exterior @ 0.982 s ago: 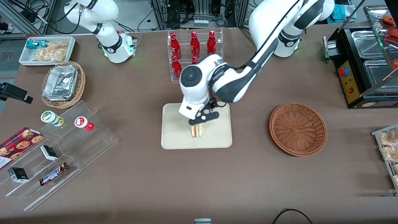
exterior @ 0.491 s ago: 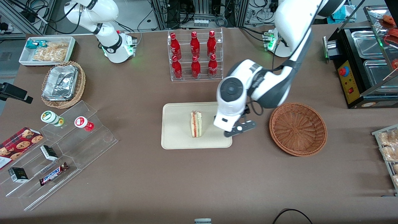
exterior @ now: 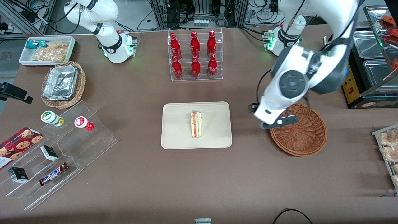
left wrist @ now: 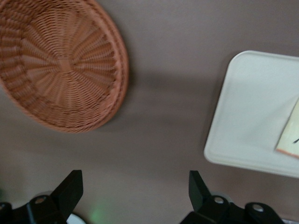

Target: Place sandwich from basket to tray

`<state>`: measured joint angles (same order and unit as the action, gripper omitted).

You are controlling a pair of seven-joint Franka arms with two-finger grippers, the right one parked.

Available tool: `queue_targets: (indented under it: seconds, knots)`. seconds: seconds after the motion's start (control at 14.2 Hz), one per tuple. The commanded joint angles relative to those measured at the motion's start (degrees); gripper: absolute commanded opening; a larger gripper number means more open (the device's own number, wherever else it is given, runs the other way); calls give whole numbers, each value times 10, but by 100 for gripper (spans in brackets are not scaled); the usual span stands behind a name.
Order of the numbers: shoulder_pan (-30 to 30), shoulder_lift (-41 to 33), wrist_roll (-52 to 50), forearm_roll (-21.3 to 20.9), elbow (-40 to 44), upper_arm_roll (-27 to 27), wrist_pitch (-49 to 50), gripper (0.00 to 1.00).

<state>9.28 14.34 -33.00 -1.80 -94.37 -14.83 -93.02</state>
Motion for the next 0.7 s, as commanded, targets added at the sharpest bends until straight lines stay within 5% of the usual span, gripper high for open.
queue_targets:
  seconds: [0.0, 0.28, 0.63]
  knots:
    - [-47, -50, 74, 25, -23, -4, 47, 100]
    - [-99, -100, 218, 38, -23, 10, 113, 100]
    - [-95, -146, 307, 28, 0, 91, 114, 100]
